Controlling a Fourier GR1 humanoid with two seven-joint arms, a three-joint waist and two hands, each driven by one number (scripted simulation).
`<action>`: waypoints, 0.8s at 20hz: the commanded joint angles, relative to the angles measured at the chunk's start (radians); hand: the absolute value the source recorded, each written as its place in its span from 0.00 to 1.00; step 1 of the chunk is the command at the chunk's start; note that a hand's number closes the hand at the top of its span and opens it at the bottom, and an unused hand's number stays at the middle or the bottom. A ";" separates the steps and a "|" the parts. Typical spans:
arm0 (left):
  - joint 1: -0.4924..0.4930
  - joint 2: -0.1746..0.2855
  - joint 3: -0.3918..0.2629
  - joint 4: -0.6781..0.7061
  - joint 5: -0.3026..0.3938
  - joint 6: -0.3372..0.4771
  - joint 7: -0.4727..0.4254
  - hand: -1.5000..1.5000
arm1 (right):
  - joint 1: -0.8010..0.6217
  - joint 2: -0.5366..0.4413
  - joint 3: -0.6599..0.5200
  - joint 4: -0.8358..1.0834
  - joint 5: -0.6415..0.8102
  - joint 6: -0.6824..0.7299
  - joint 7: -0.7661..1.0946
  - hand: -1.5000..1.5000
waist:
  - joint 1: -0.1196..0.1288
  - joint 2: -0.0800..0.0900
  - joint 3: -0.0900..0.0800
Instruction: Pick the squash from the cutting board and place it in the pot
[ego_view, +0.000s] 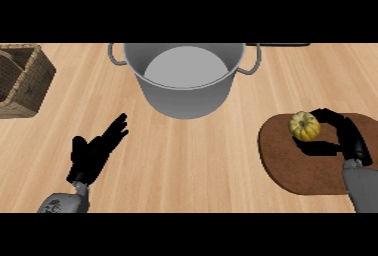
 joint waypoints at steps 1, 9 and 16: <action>-0.012 -0.019 -0.008 0.013 -0.025 0.022 0.027 0.50 | 0.050 0.076 0.035 0.064 0.029 -0.066 -0.082 1.00 | -0.004 0.016 0.014; -0.021 -0.032 -0.016 -0.019 -0.016 -0.003 0.033 0.50 | -0.131 0.002 0.013 0.163 -0.138 0.218 -0.351 1.00 | 0.048 0.029 0.021; -0.035 -0.035 -0.033 0.000 -0.034 -0.012 0.017 0.50 | -0.323 -0.076 -0.007 0.391 -0.220 0.494 -0.592 1.00 | 0.067 0.038 0.019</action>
